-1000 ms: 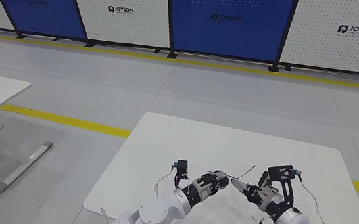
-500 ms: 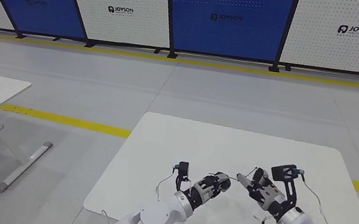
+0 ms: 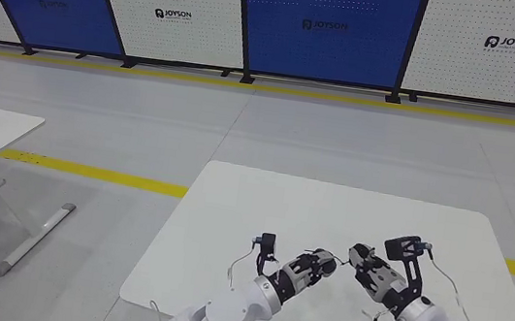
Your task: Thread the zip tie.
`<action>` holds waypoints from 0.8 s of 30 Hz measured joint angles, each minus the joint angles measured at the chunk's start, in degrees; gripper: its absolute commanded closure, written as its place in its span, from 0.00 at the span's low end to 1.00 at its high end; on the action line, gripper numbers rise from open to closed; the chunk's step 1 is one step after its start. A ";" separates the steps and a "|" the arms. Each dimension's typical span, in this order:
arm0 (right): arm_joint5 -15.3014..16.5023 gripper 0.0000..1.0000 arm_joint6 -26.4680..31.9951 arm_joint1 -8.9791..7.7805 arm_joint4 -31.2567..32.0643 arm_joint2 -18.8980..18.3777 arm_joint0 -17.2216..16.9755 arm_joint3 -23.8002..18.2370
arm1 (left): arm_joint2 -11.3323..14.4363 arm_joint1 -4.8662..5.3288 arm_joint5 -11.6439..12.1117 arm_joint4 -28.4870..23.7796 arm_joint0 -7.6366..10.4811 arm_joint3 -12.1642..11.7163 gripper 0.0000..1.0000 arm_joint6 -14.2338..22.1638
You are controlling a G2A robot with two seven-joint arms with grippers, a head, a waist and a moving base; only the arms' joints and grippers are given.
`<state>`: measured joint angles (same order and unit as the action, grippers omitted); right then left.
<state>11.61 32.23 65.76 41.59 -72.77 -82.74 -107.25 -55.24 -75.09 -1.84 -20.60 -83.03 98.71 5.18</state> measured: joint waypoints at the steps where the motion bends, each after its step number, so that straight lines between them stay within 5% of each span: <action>1: 0.03 1.00 0.01 0.00 0.09 0.11 0.09 0.05 | 0.08 -0.01 0.04 -0.02 0.01 0.05 1.00 0.09; 6: 0.30 1.00 0.46 0.02 0.60 0.93 0.67 0.39 | 0.11 0.00 0.71 -0.79 -0.11 0.29 1.00 1.06; 7: 0.37 0.90 0.69 0.02 0.56 1.06 0.79 0.47 | -0.01 0.00 0.80 -0.88 -0.13 0.25 1.00 0.95; 8: 0.41 0.57 0.96 0.02 0.39 1.16 0.95 0.56 | -0.18 0.01 0.83 -0.97 -0.14 0.09 1.00 0.56; 9: 0.41 0.00 1.11 0.02 0.26 1.19 1.05 0.61 | -0.26 -0.01 0.77 -1.06 -0.11 -0.08 1.00 0.25; 22: 0.46 0.00 0.32 -0.12 -1.27 0.49 0.92 1.68 | 0.33 -0.47 -0.27 -1.55 1.27 -2.56 1.00 -2.55; 24: 0.52 0.24 0.14 -0.16 -1.66 0.17 0.84 1.83 | 0.48 -0.55 -0.30 -1.51 1.45 -2.75 1.00 -2.94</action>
<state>12.13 32.36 65.60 39.94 -72.60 -81.90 -105.41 -54.76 -75.64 -2.13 -22.11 -81.58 95.97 2.24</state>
